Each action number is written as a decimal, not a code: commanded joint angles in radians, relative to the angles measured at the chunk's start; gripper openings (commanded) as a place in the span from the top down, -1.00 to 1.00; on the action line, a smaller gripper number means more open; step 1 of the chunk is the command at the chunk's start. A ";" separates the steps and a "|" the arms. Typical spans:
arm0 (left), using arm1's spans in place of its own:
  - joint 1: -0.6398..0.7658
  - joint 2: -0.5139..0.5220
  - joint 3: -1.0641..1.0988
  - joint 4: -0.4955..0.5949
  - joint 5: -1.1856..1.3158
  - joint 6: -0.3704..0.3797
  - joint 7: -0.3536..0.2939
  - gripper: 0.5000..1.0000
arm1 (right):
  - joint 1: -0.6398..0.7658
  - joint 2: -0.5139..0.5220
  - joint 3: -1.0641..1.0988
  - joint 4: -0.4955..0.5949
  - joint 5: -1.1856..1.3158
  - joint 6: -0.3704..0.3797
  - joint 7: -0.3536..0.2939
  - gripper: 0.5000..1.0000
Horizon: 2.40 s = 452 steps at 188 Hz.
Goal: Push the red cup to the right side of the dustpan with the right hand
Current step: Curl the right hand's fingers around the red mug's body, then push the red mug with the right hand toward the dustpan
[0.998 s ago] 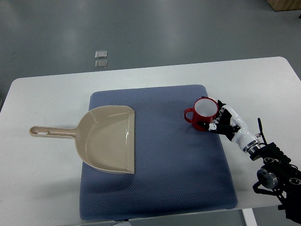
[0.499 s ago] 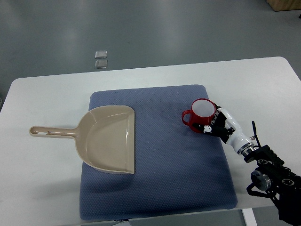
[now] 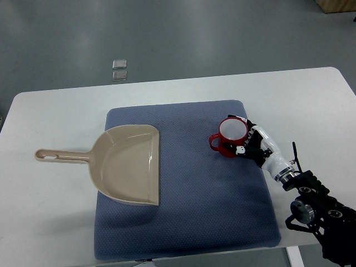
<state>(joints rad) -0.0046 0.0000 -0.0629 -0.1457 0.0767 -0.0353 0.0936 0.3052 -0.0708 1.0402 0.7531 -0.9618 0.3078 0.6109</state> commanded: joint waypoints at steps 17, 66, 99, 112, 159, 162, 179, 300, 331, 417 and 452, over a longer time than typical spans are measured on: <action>0.000 0.000 0.000 0.000 0.000 0.000 0.000 -1.00 | 0.000 0.020 -0.002 0.000 0.000 0.001 0.000 -0.73; 0.000 0.000 0.000 0.000 0.000 0.000 0.000 -1.00 | 0.000 0.042 -0.023 0.000 0.000 -0.009 0.000 -0.73; 0.000 0.000 0.000 0.000 0.000 0.000 0.000 -1.00 | 0.000 0.057 -0.023 0.000 -0.005 -0.010 0.000 -0.73; 0.000 0.000 0.000 0.000 0.000 0.000 0.000 -1.00 | 0.000 0.062 -0.023 0.000 -0.005 -0.009 0.000 -0.73; 0.000 0.000 0.000 0.000 0.000 0.000 0.000 -1.00 | 0.006 0.071 -0.038 0.000 -0.005 -0.009 0.000 -0.73; 0.000 0.000 0.000 0.000 0.000 0.000 0.000 -1.00 | 0.006 0.071 -0.038 0.000 -0.005 -0.010 0.000 -0.73; 0.000 0.000 0.000 0.000 0.000 0.000 0.000 -1.00 | 0.009 0.071 -0.038 0.002 -0.005 -0.009 0.000 -0.73; 0.000 0.000 0.000 0.000 0.000 0.000 0.000 -1.00 | 0.020 0.071 -0.083 0.003 -0.014 -0.009 0.000 -0.73; 0.000 0.000 0.000 0.000 0.000 0.000 0.000 -1.00 | 0.028 0.071 -0.106 0.005 -0.014 -0.009 0.000 -0.73; 0.000 0.000 0.000 0.000 0.000 0.000 0.000 -1.00 | 0.048 0.071 -0.146 0.009 -0.014 -0.009 0.000 -0.73; 0.000 0.000 0.000 0.000 0.000 0.000 0.000 -1.00 | 0.049 0.071 -0.172 0.011 -0.014 -0.007 0.000 -0.73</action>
<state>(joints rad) -0.0046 0.0000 -0.0629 -0.1457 0.0767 -0.0353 0.0936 0.3530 0.0000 0.8871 0.7638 -0.9756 0.3004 0.6109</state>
